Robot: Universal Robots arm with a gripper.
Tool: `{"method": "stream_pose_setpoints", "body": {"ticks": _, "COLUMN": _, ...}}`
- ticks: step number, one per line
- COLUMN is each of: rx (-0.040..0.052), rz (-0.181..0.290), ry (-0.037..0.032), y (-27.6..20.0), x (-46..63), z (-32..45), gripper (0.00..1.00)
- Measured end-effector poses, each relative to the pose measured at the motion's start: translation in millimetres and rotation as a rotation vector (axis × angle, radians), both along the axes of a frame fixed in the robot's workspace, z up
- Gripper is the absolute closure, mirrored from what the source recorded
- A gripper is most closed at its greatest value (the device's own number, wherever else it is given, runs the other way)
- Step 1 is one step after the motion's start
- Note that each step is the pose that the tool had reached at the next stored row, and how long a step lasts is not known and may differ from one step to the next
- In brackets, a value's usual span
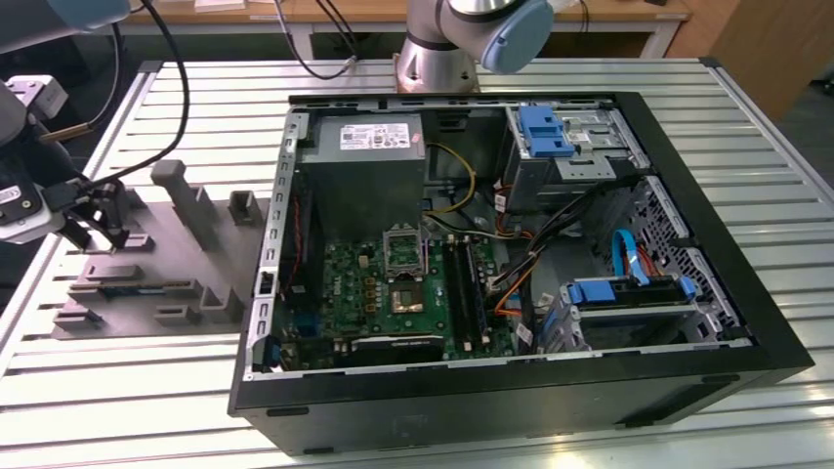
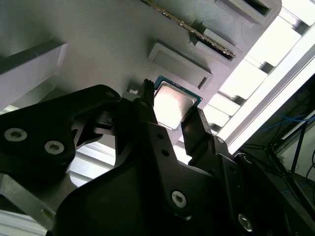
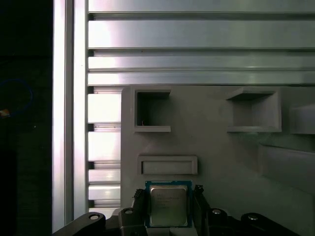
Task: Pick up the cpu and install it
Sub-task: 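Pick up the cpu and move it towards the insertion slot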
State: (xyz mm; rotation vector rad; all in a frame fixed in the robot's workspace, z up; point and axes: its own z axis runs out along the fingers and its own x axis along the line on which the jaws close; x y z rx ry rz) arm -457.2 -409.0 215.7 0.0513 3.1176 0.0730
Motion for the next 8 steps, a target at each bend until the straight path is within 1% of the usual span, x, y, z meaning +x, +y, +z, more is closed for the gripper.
{"method": "stream_pose_setpoints", "body": {"ticks": 2, "rx": 0.0000, "rz": 0.000, "ry": 0.0000, "y": 0.0, "x": 0.0, "z": 2.2, "gripper": 0.53}}
{"method": "stream_pose_setpoints", "body": {"ticks": 8, "rx": 0.0000, "rz": 0.000, "ry": 0.0000, "y": 0.0, "x": 0.0, "z": 3.0, "gripper": 0.53}}
